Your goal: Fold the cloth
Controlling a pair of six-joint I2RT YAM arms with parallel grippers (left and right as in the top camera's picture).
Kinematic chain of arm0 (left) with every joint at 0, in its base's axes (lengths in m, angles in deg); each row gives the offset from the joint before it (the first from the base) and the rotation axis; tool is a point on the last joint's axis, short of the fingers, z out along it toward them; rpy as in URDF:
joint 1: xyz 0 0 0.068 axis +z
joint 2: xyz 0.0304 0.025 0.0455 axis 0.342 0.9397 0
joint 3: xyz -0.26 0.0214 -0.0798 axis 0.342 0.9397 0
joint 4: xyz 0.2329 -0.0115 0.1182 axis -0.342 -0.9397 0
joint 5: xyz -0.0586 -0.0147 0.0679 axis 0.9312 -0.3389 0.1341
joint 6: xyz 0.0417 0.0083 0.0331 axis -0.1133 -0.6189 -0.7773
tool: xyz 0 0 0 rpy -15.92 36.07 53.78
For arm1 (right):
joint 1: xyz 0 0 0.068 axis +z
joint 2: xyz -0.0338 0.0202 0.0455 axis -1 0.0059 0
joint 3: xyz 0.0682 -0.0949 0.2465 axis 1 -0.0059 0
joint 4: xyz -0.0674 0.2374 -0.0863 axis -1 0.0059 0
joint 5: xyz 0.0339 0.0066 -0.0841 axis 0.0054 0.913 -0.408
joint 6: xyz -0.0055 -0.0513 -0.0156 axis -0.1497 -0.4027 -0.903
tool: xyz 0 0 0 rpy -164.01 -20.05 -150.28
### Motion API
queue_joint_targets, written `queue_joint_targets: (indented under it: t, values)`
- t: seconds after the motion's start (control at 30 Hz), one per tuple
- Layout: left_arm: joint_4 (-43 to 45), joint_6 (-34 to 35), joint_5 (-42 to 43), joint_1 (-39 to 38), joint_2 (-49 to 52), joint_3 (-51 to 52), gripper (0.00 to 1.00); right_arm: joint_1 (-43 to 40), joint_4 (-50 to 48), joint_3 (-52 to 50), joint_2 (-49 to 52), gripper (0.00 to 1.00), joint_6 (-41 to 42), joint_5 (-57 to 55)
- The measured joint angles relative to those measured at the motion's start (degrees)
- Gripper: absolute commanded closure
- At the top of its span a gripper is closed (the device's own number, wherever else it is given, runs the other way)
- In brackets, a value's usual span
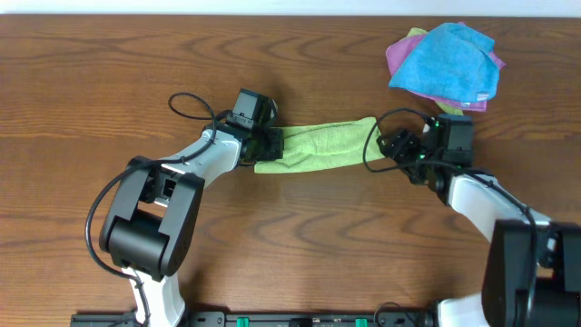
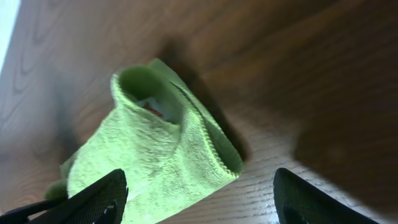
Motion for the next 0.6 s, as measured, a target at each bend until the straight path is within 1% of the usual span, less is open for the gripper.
queue_joint_targets:
  t: [0.23,0.37,0.43,0.47,0.5,0.6]
  values:
    - [0.0,0.0,0.2,0.0,0.0,0.0,0.94,2.8,-5.7,0.0,4.3,0.25,2.4,0.6]
    - [0.0,0.0,0.2,0.0,0.0,0.0,0.94,4.2,-10.2,0.0,6.1,0.28,4.0,0.6]
    - [0.0,0.0,0.2,0.0,0.0,0.0,0.94,5.0,-12.8,0.1,7.4,0.35,4.6,0.4]
    - [0.0,0.0,0.2,0.0,0.0,0.0,0.94,5.4,-14.2,0.2,8.2,0.42,5.1,0.4]
    - [0.0,0.0,0.2,0.0,0.0,0.0,0.95,5.7,-15.6,0.3,9.0,0.47,5.3,0.3]
    - [0.0,0.0,0.2,0.0,0.0,0.0,0.94,6.6,-18.8,0.7,11.3,0.59,6.2,-0.2]
